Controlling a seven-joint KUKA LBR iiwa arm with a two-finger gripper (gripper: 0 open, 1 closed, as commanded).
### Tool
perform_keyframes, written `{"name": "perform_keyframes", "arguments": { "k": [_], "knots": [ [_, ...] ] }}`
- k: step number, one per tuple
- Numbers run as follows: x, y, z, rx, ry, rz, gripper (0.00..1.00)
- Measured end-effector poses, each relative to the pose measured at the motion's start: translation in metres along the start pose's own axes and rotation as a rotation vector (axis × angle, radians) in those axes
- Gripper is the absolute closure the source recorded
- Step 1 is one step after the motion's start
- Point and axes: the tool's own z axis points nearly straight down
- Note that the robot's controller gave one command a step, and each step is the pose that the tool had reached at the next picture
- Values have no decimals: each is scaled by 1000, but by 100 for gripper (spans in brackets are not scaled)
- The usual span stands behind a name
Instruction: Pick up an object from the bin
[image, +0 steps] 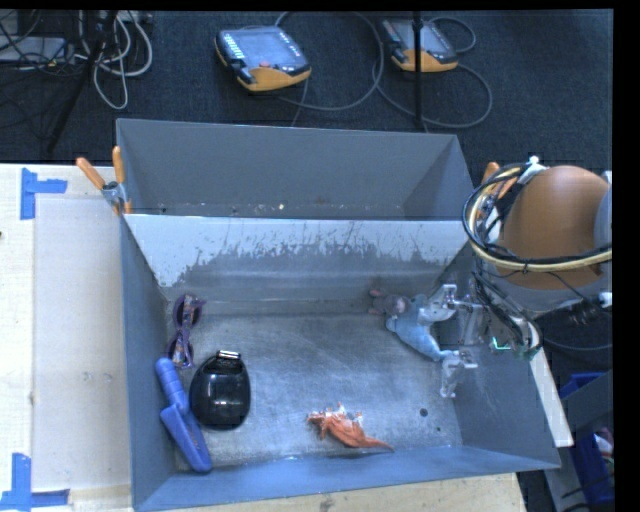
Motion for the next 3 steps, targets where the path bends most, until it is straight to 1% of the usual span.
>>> {"name": "perform_keyframes", "arguments": {
  "k": [1, 2, 3],
  "knots": [
    [-2, 0, -4, 1, -7, -2, 0],
    [-46, -22, 26, 3, -20, 3, 0],
    [-65, -23, 93, 0, -12, 74, 0]
  ]
}}
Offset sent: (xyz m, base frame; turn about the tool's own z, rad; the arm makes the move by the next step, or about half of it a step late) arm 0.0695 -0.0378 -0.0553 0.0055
